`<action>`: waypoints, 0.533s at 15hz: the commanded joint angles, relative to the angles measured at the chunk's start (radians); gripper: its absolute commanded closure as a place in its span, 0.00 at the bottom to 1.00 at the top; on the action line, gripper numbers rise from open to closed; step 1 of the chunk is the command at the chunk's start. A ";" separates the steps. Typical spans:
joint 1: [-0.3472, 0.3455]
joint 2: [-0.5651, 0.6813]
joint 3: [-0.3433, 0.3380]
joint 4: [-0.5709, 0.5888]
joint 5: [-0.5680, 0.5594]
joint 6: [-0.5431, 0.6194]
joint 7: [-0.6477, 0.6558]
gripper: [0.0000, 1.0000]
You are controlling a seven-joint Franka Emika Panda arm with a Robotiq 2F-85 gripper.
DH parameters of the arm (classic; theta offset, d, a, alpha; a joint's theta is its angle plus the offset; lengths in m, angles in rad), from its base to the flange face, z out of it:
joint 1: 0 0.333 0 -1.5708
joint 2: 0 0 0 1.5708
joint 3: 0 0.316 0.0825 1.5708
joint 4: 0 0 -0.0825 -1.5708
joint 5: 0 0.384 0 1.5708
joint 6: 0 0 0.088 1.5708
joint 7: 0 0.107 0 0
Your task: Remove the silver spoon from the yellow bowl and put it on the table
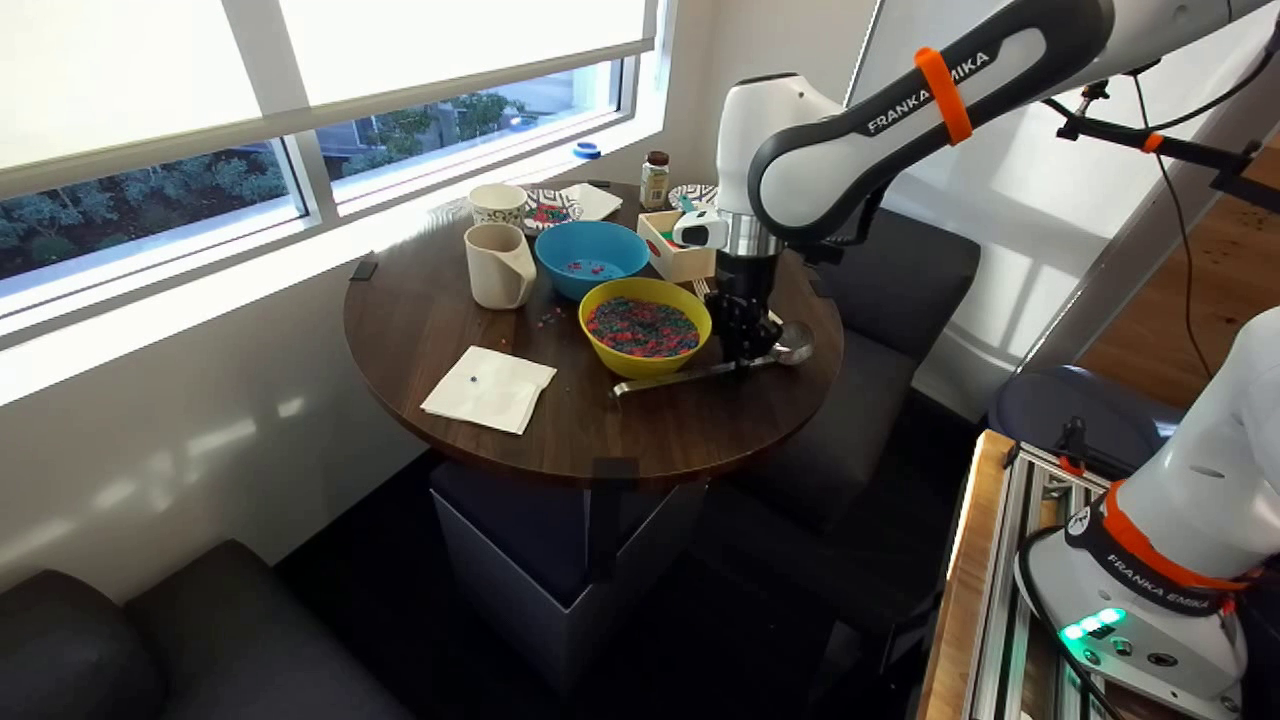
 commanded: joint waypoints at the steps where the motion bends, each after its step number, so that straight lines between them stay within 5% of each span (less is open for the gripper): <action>1: 0.007 0.008 0.009 0.002 -0.031 0.019 0.036 0.64; 6: 0.007 -0.034 0.010 -0.023 -0.031 0.020 0.061 0.55; 8: 0.006 -0.059 0.010 -0.035 -0.025 0.016 0.073 0.33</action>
